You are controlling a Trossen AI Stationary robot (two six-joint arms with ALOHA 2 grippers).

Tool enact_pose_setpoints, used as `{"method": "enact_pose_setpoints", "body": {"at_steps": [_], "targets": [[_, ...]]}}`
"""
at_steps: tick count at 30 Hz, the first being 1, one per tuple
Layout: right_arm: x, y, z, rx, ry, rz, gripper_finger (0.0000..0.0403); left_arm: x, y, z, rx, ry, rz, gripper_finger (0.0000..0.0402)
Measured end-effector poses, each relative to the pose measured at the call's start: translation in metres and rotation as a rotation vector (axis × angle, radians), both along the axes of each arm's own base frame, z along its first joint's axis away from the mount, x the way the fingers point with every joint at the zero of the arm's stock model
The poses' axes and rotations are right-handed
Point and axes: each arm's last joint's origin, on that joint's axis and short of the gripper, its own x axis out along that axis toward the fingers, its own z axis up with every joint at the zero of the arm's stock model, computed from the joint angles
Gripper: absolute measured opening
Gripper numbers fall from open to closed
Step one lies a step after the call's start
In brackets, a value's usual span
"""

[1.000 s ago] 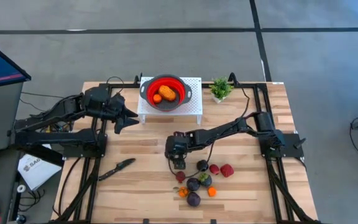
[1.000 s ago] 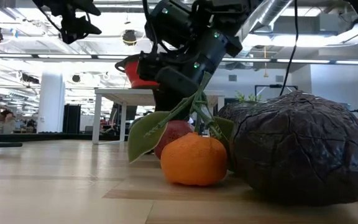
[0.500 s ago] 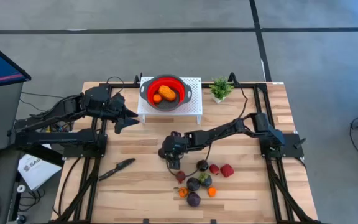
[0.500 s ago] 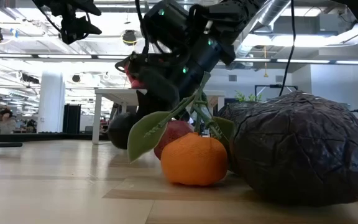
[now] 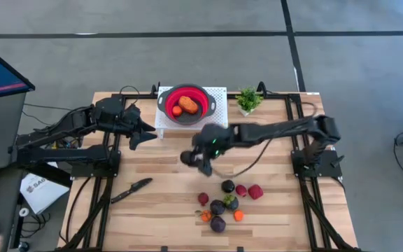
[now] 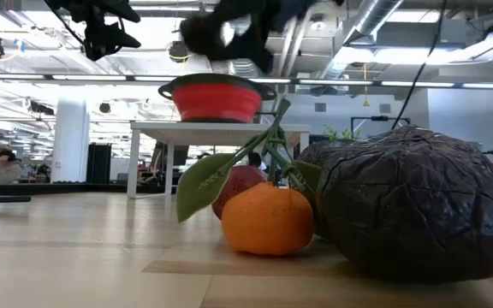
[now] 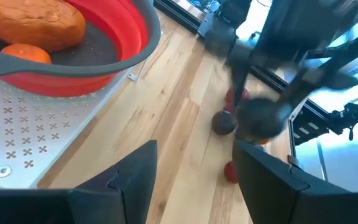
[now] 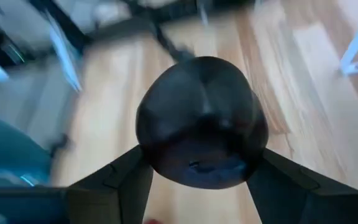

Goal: Pick & Place Fruit
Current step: Put the purple plum into the red strainer bowl on the shelf

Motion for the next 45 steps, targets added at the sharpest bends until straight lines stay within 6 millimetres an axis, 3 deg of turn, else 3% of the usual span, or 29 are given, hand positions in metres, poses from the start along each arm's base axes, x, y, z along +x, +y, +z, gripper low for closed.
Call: {"method": "enact_pose_setpoints", "body": {"at_steps": [5, 9, 15, 20, 27, 36, 45], "targets": [[-0.012, -0.029, 0.061, 0.099, -0.064, -0.139, 0.0220, 0.000, 0.001, 0.000, 0.022, 0.000, 0.027, 0.0205], [0.001, -0.062, 0.079, 0.127, 0.021, -0.272, 0.0220, 0.001, 0.002, 0.001, 0.039, -0.005, 0.037, 0.0205], [0.031, -0.113, 0.077, 0.122, 0.146, -0.381, 0.0220, 0.001, 0.002, 0.002, 0.081, -0.007, 0.016, 0.0205], [0.051, -0.140, 0.054, 0.118, 0.249, -0.408, 0.0224, 0.001, 0.002, 0.002, 0.083, -0.009, 0.015, 0.0205], [0.052, -0.150, 0.032, 0.165, 0.328, -0.397, 0.0225, 0.001, 0.002, 0.003, 0.087, -0.019, 0.016, 0.0205], [0.049, -0.161, 0.034, 0.168, 0.308, -0.407, 0.0235, 0.001, 0.002, 0.004, 0.089, -0.033, 0.017, 0.0205], [0.044, -0.171, 0.033, 0.143, 0.312, -0.339, 0.0279, 0.005, 0.003, 0.009, 0.092, -0.090, 0.027, 0.0205]]}}
